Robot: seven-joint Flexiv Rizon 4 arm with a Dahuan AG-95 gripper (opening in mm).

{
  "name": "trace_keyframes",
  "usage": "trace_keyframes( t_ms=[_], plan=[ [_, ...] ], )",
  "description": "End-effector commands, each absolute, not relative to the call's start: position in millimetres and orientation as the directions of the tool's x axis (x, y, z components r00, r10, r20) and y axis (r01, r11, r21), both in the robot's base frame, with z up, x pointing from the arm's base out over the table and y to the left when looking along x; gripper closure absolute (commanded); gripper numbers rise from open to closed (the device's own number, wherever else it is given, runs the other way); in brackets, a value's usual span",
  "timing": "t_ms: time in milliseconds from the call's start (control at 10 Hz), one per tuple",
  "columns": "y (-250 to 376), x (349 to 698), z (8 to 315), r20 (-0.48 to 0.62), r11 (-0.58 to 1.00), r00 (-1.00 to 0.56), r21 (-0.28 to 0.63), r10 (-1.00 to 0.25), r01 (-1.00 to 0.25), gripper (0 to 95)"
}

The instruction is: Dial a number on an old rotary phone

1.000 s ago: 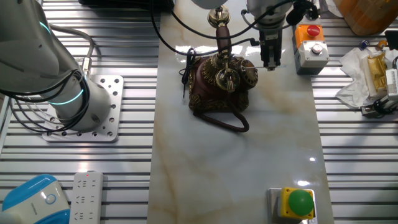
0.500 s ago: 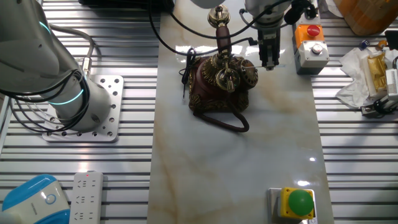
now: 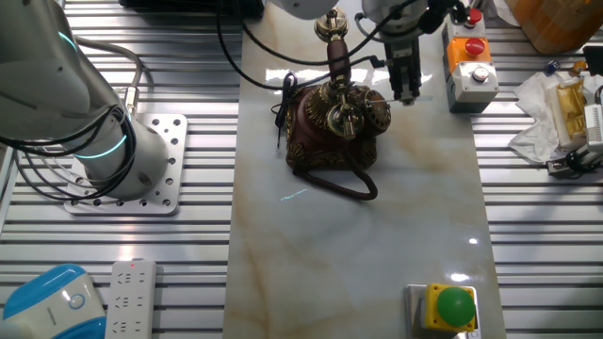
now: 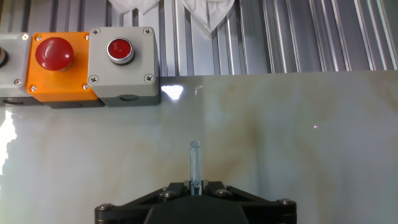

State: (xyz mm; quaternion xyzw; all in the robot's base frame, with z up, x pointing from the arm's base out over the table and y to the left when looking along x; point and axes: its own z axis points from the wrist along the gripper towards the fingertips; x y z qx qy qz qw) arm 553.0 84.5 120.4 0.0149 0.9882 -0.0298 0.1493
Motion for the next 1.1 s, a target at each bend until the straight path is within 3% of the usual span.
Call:
trace_keyframes(
  t_ms=[100,700,1100],
  plan=[
    [85.2,546.2,118.6,-0.283,0.998,-0.959,-0.052,0.024,0.041,95.0],
    [86.6,537.1,112.1,-0.307,0.996,-0.952,-0.077,0.011,0.036,95.0],
    [86.2,540.9,111.1,-0.323,0.998,-0.946,-0.043,0.029,0.045,95.0]
  ],
)
